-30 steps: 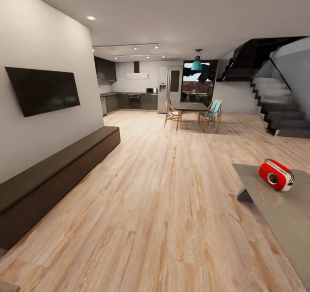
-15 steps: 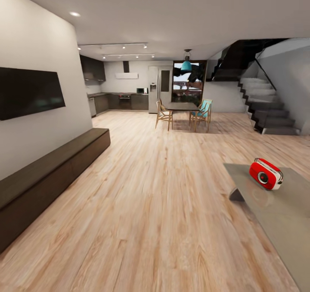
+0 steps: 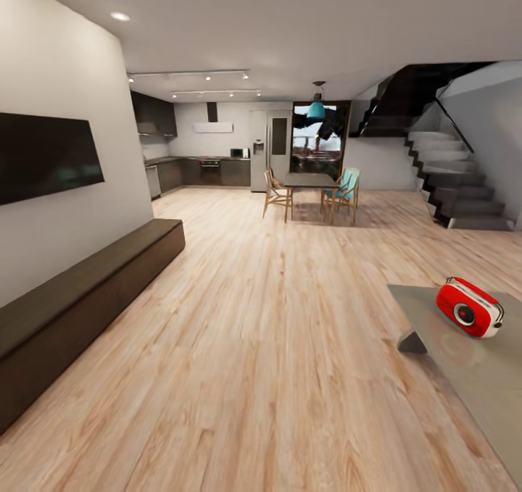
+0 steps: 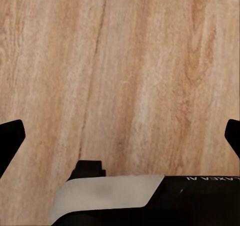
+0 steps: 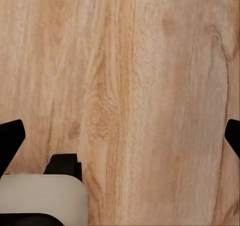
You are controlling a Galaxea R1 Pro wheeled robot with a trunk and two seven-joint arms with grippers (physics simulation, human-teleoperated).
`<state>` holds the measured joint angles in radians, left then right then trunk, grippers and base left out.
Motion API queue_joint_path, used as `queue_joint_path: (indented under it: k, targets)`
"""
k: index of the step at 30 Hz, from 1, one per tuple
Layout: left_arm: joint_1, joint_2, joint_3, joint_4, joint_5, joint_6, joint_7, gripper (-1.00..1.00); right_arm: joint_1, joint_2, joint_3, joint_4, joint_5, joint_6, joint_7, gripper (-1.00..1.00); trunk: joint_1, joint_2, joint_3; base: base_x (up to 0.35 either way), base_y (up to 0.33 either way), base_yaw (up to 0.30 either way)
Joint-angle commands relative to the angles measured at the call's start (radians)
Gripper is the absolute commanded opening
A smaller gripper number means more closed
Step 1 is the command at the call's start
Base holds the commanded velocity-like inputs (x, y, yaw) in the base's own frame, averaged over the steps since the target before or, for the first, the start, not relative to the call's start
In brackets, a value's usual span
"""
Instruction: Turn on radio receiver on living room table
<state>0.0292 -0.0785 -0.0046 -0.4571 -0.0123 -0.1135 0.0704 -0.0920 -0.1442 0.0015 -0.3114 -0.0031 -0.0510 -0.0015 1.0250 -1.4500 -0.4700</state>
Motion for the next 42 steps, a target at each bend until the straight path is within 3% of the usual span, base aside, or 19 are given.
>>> queue_joint_path:
  k: [1,24,33,42]
  targets:
    - [0.0,0.0,0.0,0.0,0.0,0.0,0.0,1.0,0.0,0.0,0.0,0.0,0.0,0.0,0.0,1.0,0.0,0.0,0.0,0.33,0.091,0.0]
    - [0.0,0.0,0.005,0.0,0.002,-0.045,0.003,1.0,0.0,0.0,0.0,0.0,0.0,-0.001,0.0,1.0,0.0,0.0,0.0,0.33,0.01,0.0]
    - [0.0,-0.004,0.004,0.0,0.0,-0.044,0.028,1.0,0.0,0.0,0.0,0.0,0.0,-0.001,0.0,1.0,0.0,0.0,0.0,0.294,-0.189,-0.024]
    - [0.0,-0.004,0.004,0.0,0.001,-0.044,0.029,1.0,0.0,0.0,0.0,0.0,0.0,-0.001,0.0,1.0,0.0,0.0,0.0,0.259,-0.224,-0.249]
